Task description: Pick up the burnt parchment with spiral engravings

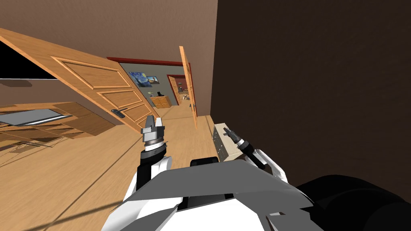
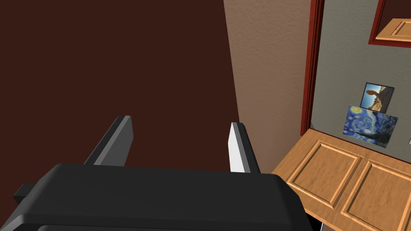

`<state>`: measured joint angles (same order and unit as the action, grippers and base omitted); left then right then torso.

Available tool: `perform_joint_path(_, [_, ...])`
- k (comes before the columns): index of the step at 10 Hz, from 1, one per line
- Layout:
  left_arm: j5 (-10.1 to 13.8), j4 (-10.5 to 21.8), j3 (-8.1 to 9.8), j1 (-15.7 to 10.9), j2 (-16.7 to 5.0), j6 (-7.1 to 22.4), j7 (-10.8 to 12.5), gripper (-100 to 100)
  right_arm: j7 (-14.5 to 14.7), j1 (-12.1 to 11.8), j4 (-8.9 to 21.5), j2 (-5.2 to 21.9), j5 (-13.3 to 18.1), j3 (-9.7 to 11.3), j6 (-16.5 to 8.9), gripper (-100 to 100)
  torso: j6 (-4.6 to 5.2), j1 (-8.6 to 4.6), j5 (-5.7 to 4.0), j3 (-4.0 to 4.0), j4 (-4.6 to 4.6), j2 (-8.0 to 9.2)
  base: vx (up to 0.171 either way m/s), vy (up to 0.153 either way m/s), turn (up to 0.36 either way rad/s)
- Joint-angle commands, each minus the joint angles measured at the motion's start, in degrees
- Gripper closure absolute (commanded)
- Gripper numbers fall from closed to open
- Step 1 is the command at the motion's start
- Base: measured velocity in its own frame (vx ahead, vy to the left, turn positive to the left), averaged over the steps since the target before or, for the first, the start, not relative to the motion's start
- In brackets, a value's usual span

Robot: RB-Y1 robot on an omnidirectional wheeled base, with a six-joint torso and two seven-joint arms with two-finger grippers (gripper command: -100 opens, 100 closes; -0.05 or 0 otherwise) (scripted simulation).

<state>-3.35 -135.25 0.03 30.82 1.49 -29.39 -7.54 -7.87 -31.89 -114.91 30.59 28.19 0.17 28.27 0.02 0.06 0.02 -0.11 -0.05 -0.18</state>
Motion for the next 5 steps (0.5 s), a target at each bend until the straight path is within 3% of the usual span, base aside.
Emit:
perform_joint_path(1, [0.0, 0.0, 0.0, 0.0, 0.0, 0.0, 0.0, 0, -0.9, -1.3, 2.9, 2.0, 2.9, -0.7, -0.3, -100, 0.0, 0.0, 0.0, 0.0, 0.0, 0.0, 0.085, 0.019, 0.158])
perform_joint_path(4, [0.0, 0.0, 0.0, 0.0, 0.0, 0.0, 0.0, 0, -1.8, -2.3, 6.2, 3.7, 5.6, -1.3, -0.8, -100, -0.03, -0.06, -0.01, -0.04, -0.01, -0.09, 0.085, -0.001, 0.121])
perform_joint_path(5, [0.0, 0.0, 0.0, 0.0, 0.0, 0.0, 0.0, 0, -2.6, -3.3, 8.6, 5.5, 8.0, -1.9, -1.2, -100, 0.01, -0.05, -0.01, -0.04, -0.01, -0.06, 0.098, -0.001, 0.133])
